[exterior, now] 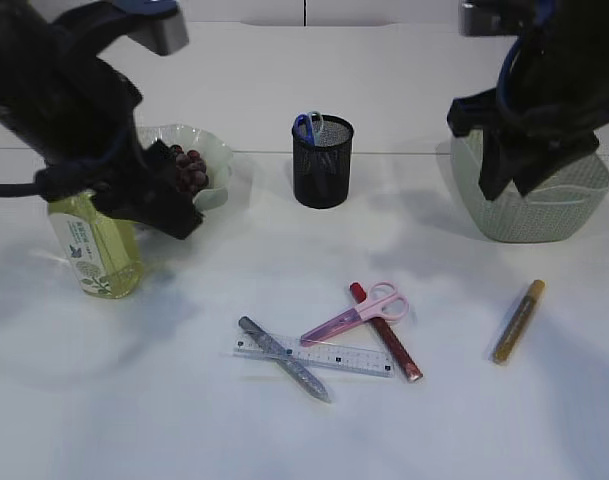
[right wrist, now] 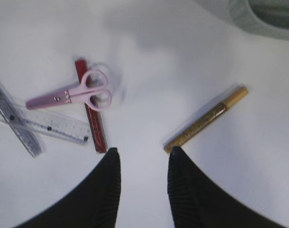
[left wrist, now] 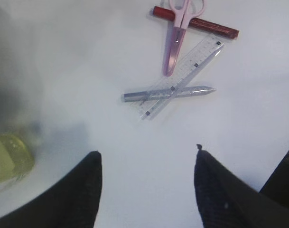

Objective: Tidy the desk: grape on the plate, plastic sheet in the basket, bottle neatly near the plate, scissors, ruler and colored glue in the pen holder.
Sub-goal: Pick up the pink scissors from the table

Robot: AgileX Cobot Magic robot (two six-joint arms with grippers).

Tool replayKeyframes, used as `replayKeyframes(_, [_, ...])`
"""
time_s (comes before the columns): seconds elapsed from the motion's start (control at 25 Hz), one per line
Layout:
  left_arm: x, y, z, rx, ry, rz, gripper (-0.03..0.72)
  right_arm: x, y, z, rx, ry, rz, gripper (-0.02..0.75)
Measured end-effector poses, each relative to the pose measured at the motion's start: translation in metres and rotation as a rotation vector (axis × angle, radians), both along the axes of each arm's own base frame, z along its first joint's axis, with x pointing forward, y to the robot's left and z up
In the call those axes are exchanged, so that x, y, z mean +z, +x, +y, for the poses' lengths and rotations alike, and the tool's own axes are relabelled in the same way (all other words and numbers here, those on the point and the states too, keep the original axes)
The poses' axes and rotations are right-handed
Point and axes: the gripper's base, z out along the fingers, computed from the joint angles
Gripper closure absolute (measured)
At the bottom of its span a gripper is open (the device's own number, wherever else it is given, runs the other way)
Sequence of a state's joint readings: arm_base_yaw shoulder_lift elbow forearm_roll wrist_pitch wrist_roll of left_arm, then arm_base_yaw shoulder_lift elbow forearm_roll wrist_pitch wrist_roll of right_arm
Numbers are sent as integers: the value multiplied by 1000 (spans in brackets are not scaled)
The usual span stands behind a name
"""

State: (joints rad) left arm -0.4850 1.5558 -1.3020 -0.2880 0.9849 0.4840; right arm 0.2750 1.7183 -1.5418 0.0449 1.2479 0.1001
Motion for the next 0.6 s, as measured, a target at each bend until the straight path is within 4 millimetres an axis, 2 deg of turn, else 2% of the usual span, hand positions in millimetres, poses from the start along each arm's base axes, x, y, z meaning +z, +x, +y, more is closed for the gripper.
replayKeyframes(0.24, [-22,13,-45,-129,75,4,241,-12,-20,-10,20,-62,43,474])
replayKeyframes(0.6, [-65,42,-86,-190,137,53,241,-16,-30,-11,88,-68,54,476])
